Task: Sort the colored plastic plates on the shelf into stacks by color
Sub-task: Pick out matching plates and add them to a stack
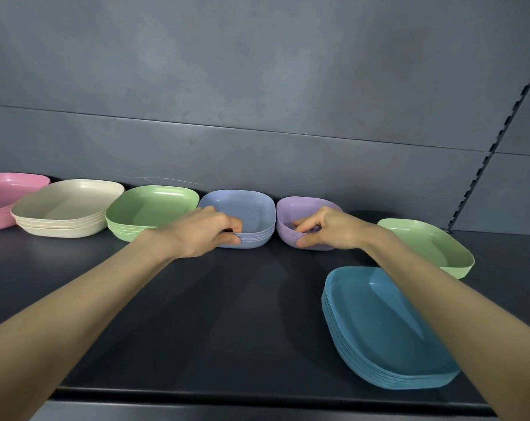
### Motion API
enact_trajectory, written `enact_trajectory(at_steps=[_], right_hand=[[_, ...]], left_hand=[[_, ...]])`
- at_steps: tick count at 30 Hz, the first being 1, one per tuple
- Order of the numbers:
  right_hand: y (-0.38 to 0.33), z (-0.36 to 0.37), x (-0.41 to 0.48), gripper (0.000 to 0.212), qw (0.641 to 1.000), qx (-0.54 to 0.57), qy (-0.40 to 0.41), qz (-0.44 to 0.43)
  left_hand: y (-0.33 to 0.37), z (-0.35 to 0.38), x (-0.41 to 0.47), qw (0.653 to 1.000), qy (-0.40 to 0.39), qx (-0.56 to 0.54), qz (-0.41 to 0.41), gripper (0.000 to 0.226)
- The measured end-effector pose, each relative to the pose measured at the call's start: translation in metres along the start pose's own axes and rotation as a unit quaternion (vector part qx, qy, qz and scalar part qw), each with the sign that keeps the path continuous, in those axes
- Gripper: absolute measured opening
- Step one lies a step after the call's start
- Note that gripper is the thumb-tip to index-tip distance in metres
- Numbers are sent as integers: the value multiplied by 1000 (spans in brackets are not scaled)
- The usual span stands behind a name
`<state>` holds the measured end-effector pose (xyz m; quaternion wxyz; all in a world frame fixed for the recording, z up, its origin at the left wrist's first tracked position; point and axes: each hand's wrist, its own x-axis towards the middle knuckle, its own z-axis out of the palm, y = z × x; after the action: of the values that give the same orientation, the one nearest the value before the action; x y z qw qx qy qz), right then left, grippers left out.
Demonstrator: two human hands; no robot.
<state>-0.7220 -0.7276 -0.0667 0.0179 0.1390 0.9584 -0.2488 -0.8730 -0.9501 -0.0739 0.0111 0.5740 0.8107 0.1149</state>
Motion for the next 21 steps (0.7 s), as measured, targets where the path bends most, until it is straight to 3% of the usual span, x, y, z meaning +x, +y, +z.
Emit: enact_trajectory(at_steps=[10,21], right_hand=[[-2,2,1,21,1000,-7,5,-13],[-7,2,0,24,1000,-24,14,-13]], left_hand=[[-3,0,-2,1000,0,5,-4,27],[-1,-1,-1,1000,5,14,-6,26]])
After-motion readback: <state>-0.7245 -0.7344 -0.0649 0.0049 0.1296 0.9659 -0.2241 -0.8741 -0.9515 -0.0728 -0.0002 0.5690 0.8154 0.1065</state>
